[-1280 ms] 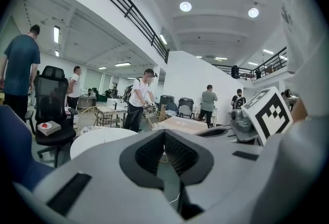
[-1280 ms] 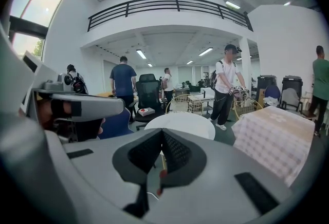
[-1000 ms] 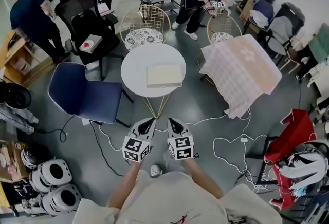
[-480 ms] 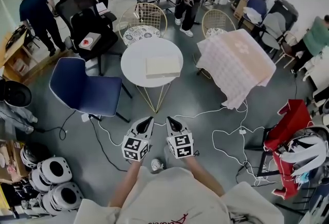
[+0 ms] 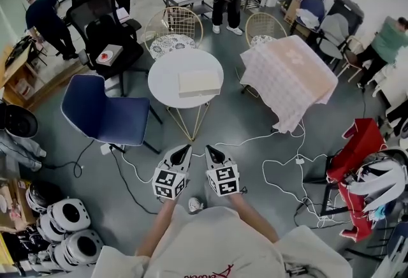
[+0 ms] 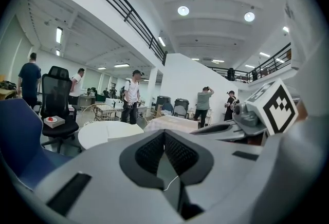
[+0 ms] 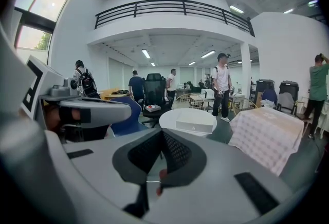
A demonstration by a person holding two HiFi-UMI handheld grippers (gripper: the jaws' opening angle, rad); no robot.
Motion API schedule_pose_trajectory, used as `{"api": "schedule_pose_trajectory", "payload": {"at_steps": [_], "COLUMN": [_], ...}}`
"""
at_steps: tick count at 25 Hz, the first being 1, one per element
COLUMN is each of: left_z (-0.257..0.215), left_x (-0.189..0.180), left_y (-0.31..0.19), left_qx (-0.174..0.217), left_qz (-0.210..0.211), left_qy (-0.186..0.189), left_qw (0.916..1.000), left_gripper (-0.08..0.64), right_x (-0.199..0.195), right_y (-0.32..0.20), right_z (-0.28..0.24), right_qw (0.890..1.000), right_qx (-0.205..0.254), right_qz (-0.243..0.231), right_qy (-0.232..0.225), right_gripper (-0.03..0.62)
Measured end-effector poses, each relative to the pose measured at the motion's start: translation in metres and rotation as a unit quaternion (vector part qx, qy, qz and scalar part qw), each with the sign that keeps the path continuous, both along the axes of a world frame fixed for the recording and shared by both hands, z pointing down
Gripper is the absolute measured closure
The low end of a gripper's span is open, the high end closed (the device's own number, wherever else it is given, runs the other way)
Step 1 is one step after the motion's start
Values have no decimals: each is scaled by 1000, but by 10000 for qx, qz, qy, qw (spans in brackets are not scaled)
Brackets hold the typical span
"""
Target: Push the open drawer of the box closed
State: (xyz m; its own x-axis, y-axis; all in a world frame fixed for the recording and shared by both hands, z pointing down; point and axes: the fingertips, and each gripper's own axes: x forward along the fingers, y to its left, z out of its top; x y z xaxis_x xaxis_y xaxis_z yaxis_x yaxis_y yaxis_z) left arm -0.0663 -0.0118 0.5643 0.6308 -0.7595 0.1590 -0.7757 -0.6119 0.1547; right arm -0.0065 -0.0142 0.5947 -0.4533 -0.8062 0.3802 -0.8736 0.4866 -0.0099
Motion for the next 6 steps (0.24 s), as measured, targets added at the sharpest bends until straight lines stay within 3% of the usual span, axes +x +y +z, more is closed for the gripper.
{"api": "schedule_pose_trajectory", "payload": {"at_steps": [6], "left_z": [-3], "left_x": [1], "left_y": [4], "left_qx": [67], "left_qz": [32], "left_qy": [-66], "left_qw": [10000], "left_gripper": [548], "right_x": [1], "right_y": [5], "right_z": [-3], "right_qw": [10000], "right_qx": [49], "right_qz": [16], "right_qy": [-26], "right_gripper": [577]}}
